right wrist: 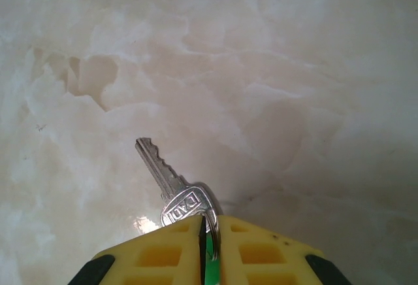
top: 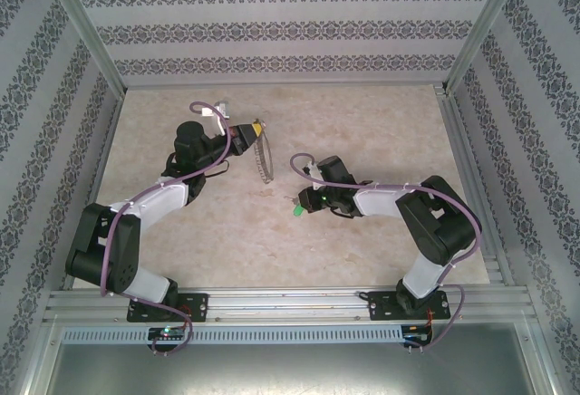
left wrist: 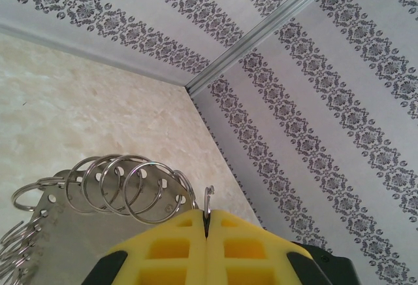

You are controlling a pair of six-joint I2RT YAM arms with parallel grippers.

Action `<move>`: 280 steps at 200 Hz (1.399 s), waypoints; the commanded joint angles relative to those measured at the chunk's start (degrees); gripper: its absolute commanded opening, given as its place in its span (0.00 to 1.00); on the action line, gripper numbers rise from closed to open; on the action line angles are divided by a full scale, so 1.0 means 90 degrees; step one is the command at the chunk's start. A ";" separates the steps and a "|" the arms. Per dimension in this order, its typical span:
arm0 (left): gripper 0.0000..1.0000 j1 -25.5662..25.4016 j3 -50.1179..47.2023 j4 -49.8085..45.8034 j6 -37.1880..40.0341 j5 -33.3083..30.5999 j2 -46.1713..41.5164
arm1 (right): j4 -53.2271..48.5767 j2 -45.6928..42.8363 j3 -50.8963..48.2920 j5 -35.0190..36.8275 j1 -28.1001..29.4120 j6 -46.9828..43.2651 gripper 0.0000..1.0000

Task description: Put the keys on the keyring

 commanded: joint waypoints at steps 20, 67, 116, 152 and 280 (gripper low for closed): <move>0.00 -0.0083 0.0027 0.0195 0.0166 0.0116 -0.0170 | 0.0153 0.0114 0.0144 -0.0187 -0.0070 0.0066 0.14; 0.00 -0.0081 0.0026 0.0185 0.0180 0.0116 -0.0178 | 0.0218 0.0166 0.0183 -0.0268 -0.0070 0.0085 0.15; 0.00 -0.0092 0.0038 0.0185 0.0188 0.0109 -0.0171 | 0.0228 0.0176 0.0191 -0.0292 -0.0080 0.0095 0.16; 0.00 -0.0114 0.0056 0.0176 0.0192 0.0117 -0.0168 | 0.0258 0.0215 0.0217 -0.0331 -0.0089 0.0121 0.13; 0.00 -0.0135 -0.0081 0.0015 0.0510 0.0339 -0.0327 | 0.0853 -0.1240 -0.0748 -0.0781 -0.0880 0.0695 0.00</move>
